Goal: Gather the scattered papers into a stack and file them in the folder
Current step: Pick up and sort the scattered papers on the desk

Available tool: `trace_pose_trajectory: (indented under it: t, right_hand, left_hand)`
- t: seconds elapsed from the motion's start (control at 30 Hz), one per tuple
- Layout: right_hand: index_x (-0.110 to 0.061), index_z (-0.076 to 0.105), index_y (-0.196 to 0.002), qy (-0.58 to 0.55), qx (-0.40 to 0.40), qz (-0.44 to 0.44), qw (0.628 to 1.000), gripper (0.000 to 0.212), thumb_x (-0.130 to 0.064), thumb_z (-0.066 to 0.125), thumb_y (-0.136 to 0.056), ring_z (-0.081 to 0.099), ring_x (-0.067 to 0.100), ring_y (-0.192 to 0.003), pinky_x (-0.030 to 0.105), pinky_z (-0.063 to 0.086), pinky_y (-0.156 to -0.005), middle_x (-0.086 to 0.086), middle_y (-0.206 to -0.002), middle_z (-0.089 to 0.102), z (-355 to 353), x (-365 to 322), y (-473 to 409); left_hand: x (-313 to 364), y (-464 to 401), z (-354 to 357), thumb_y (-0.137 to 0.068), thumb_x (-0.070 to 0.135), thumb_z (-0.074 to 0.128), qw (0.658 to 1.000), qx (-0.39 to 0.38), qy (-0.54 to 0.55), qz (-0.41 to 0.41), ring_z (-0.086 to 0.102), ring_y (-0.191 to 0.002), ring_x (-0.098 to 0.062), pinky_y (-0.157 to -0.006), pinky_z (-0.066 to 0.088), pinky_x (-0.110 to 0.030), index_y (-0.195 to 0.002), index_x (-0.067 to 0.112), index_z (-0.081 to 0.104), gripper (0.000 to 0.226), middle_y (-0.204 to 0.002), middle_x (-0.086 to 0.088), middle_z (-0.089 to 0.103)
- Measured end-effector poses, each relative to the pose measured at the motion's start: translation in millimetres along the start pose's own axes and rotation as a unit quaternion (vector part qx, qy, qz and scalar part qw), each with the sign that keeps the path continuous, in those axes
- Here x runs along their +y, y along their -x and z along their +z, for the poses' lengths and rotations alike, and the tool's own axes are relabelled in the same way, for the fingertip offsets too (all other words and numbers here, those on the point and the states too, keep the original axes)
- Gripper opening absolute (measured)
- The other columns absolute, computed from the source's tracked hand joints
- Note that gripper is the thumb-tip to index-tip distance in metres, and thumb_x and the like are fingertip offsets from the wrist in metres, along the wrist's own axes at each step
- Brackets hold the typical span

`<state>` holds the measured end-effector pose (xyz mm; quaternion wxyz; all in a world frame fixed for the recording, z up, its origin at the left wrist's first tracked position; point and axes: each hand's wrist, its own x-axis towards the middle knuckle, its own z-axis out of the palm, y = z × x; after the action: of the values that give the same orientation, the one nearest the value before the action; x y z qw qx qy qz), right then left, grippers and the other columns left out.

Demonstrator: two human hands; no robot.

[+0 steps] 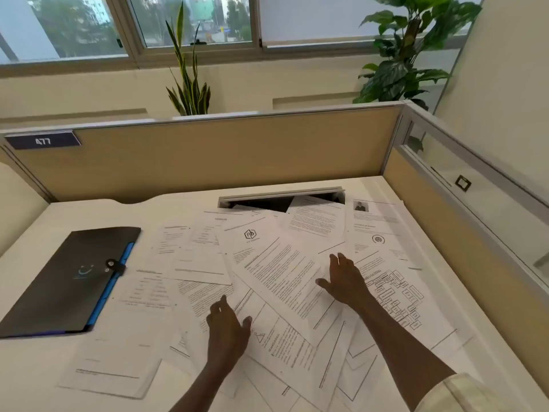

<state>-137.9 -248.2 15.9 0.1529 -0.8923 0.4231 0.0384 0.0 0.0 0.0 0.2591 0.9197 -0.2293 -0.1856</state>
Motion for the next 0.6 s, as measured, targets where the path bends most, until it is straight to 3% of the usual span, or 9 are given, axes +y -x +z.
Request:
trace_pose_trajectory:
  t: [0.2, 0.43, 0.6]
  right_hand:
    - [-0.003, 0.031, -0.136, 0.027, -0.045, -0.001, 0.999, 0.089, -0.062, 0.064, -0.079, 0.044, 0.033, -0.121, 0.044, 0.044, -0.096, 0.017, -0.133, 0.042, 16, 6, -2]
    - [-0.002, 0.029, -0.136, 0.042, -0.044, 0.031, 0.998, 0.109, -0.068, 0.074, -0.062, 0.039, 0.033, -0.124, 0.045, 0.043, -0.097, 0.017, -0.134, 0.037, 22, 10, -19]
    - [-0.006, 0.038, -0.127, 0.064, -0.077, 0.041, 0.994, 0.102, -0.066, 0.079, -0.056, 0.04, 0.033, -0.125, 0.048, 0.041, -0.099, 0.015, -0.13, 0.041, 19, 8, -31]
  left_hand:
    - [12, 13, 18, -0.082, 0.032, 0.074, 0.989, 0.018, 0.028, -0.146, 0.039, -0.131, -0.039, -0.11, 0.03, -0.044, -0.142, -0.013, 0.024, 0.09, -0.14, -0.027, 0.042]
    - [23, 10, 23, -0.069, 0.026, 0.084, 0.967, 0.018, 0.045, -0.25, 0.037, -0.125, -0.046, -0.108, 0.034, -0.048, -0.138, -0.011, 0.018, 0.102, -0.134, -0.037, 0.034]
    - [29, 1, 16, -0.068, 0.009, 0.084, 0.917, 0.057, 0.211, -0.334, 0.048, -0.117, -0.045, -0.093, 0.048, -0.046, -0.126, -0.009, 0.03, 0.081, -0.129, -0.034, 0.041]
